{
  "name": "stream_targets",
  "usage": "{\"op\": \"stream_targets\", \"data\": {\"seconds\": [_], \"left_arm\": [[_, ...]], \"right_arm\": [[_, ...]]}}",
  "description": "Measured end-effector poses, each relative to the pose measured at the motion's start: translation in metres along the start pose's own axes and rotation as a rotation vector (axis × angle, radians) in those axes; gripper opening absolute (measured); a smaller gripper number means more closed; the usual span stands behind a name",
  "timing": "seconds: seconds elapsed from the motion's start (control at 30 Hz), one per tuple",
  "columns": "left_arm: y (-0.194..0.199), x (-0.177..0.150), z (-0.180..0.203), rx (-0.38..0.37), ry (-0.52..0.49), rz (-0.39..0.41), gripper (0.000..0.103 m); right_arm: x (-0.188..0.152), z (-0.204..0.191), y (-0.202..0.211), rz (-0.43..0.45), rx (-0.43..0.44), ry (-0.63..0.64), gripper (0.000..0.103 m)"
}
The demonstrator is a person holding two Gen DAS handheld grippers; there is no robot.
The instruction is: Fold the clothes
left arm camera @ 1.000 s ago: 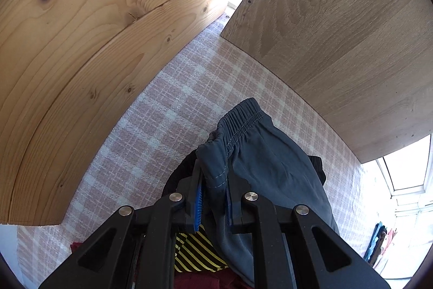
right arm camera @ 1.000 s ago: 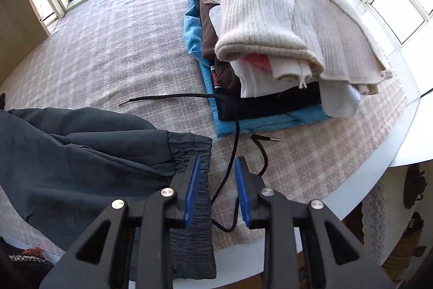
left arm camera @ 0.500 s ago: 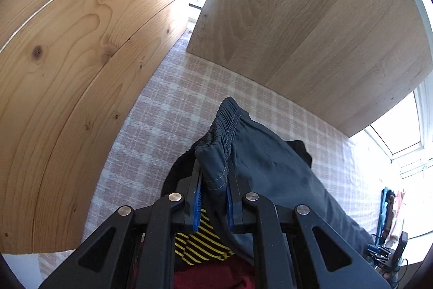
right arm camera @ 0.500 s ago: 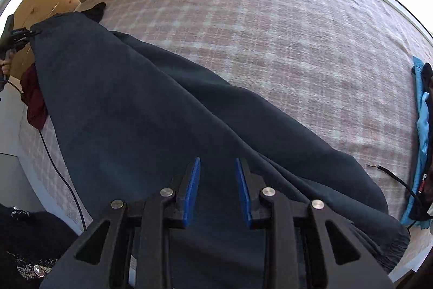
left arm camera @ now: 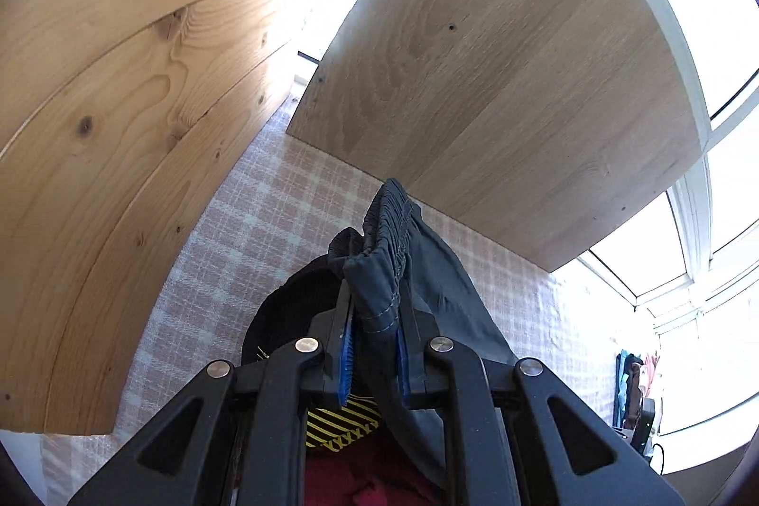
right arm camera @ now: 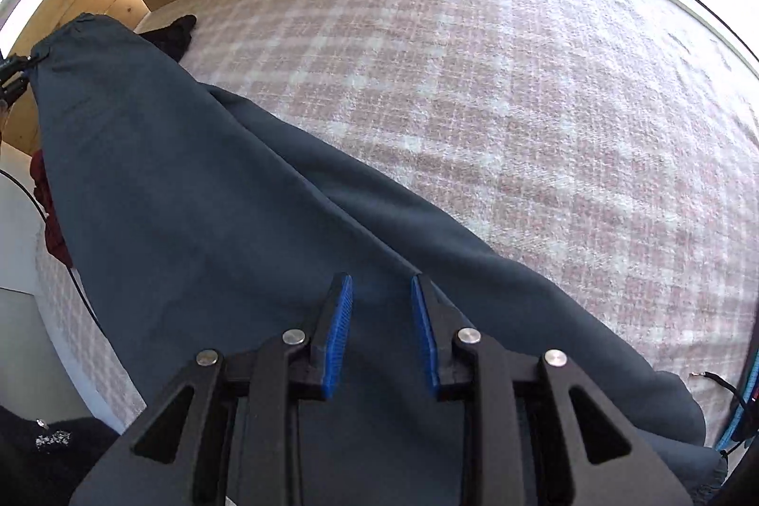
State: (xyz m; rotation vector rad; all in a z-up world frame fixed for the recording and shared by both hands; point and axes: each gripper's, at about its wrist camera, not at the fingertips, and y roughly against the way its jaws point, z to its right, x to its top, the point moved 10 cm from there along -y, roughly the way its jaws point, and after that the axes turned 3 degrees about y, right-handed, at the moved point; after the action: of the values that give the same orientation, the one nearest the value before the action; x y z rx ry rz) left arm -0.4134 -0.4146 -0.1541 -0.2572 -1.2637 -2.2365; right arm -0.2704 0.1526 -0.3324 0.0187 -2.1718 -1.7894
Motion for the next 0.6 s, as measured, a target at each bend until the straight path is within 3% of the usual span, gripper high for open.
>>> {"op": "stream_targets", "data": {"seconds": [0.07,0.17,0.23,0.33,0.4,0.47,0.6], "left_arm": [[0.009,-0.002,0.001,0.001,-0.020,0.007,0.013],[-0.009,-0.011,-0.021,0.068,0.009,-0.054,0.013],[-0.020,-0.013,-0.025,0.060,0.032,-0.073,0.013],[-0.019,-0.003,-0.012,-0.006,0.067,-0.049,0.013],[-0.009,0.007,0.004,-0.056,0.076,-0.028,0.013],[0.013,0.017,0.027,-0.070,0.009,0.014,0.013],[0.023,0.018,0.039,-0.048,-0.070,0.029,0.013]], "right_arm": [[0.001,-0.005,0.003,0.004,0.023,0.014,0.033],[0.003,-0.012,0.008,0.010,0.057,0.036,0.034],[0.004,-0.017,0.009,0.011,0.067,0.056,0.034],[0.008,0.000,-0.011,-0.013,-0.102,0.113,0.033],[0.017,0.011,-0.008,0.002,-0.156,0.088,0.030],[0.026,0.016,0.001,0.035,-0.186,0.070,0.031],[0.041,-0.016,0.015,0.079,-0.077,0.081,0.032]]}}
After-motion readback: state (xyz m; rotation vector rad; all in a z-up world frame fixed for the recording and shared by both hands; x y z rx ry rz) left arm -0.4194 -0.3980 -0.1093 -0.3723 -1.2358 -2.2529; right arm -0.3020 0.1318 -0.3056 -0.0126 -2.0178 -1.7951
